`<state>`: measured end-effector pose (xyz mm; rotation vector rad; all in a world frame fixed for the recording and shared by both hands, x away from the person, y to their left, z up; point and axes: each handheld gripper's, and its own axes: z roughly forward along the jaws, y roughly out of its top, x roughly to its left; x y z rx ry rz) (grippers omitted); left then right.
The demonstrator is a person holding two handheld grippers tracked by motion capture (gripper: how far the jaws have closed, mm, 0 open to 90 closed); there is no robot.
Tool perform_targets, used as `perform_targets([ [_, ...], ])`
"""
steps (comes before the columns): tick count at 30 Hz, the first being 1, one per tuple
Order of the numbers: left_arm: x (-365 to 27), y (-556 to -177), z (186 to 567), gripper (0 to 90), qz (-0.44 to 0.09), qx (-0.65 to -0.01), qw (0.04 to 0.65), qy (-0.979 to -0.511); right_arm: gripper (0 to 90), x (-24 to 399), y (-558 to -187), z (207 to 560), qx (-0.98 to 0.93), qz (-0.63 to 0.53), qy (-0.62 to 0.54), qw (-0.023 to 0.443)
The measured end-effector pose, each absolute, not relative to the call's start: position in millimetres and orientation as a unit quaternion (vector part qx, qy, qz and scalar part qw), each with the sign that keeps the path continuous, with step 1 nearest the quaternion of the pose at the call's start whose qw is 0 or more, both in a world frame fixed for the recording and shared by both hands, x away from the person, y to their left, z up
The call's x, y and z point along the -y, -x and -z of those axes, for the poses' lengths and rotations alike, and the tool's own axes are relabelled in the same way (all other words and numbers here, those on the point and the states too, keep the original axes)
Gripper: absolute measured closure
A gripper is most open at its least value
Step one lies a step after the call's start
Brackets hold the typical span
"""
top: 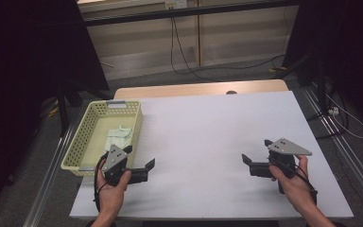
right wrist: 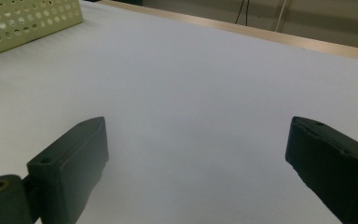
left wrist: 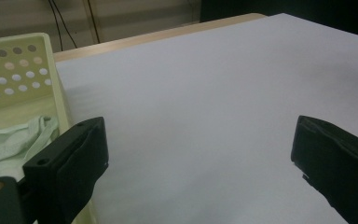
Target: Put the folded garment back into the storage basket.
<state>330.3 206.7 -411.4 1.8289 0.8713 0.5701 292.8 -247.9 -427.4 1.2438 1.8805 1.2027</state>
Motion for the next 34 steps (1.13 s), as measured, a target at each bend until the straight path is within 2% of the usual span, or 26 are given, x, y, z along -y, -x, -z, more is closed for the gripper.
perform_targets([
  [15, -213, -324, 416, 3.9, -0.244, -0.370, 0.499, -0.745, 5.3, 264, -269, 440, -0.679, -0.453, -0.484, 0.315],
  [34, -207, -326, 420, 3.6, -0.229, -0.363, 0.499, -0.753, 4.9, 263, -270, 442, -0.671, -0.471, -0.480, 0.313],
])
